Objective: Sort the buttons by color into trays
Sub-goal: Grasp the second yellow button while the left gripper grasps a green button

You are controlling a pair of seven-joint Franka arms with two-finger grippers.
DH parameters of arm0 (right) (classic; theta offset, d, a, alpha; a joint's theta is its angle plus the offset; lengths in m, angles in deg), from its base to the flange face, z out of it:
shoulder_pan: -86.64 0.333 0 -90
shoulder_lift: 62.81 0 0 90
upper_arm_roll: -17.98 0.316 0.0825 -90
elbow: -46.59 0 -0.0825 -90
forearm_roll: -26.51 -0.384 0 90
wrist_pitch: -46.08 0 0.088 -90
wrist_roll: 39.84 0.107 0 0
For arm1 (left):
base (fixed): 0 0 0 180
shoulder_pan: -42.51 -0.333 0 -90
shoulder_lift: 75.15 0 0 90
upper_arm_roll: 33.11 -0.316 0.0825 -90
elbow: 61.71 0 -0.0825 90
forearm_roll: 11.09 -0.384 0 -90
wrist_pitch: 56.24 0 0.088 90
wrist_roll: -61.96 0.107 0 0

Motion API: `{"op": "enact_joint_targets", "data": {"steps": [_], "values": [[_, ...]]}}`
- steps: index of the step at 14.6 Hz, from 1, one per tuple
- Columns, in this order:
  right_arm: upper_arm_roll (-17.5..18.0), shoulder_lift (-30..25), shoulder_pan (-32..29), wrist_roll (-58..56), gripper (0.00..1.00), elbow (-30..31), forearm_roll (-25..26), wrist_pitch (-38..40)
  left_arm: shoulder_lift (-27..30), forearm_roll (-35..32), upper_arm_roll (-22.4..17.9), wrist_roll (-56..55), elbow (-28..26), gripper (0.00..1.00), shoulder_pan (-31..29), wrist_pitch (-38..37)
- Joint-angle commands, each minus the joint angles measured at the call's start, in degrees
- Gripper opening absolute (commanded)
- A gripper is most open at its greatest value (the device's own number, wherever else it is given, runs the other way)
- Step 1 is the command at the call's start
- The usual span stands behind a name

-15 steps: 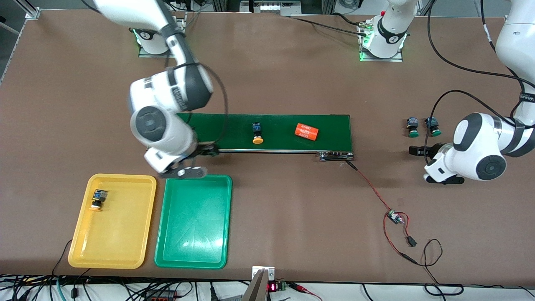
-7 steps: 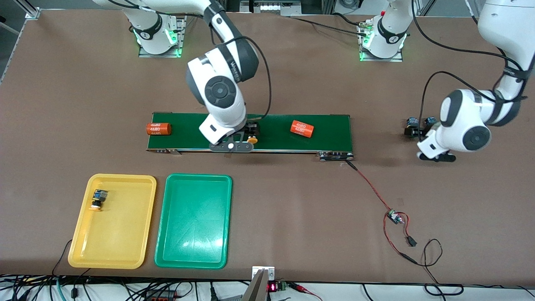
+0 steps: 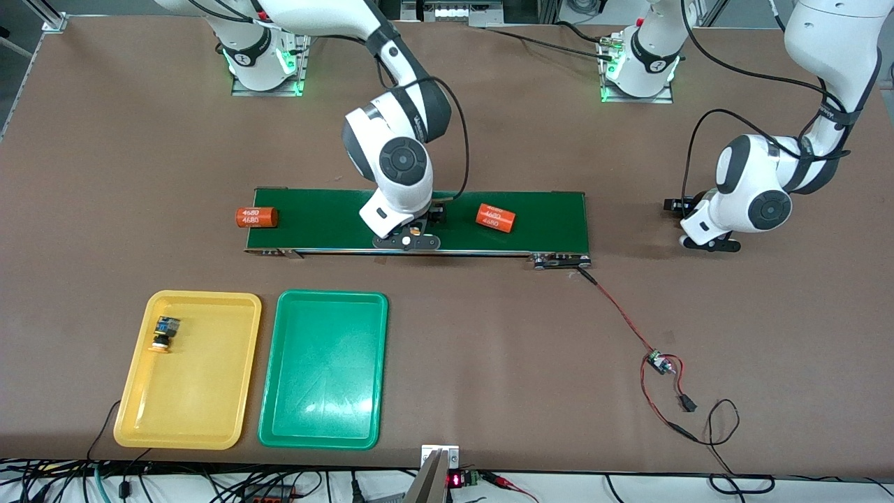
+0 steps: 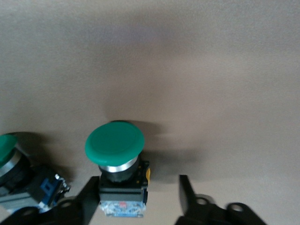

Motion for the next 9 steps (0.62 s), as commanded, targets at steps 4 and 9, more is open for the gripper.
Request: {"op": "enact_joint_targets", "data": {"steps": [4, 9], "values": [[-0.48, -1.65, 0.74, 0.99, 0.71, 5.26, -0.36, -1.84, 4.00, 1.50, -0.69, 1.83, 1.05, 0.16, 0.59, -1.74], [-0.57, -2.71, 1.35, 9.25, 0.00, 4.99, -0.54, -1.31, 5.59, 3.16, 2.72, 1.65, 7.90, 0.22, 4.98, -9.65]]}}
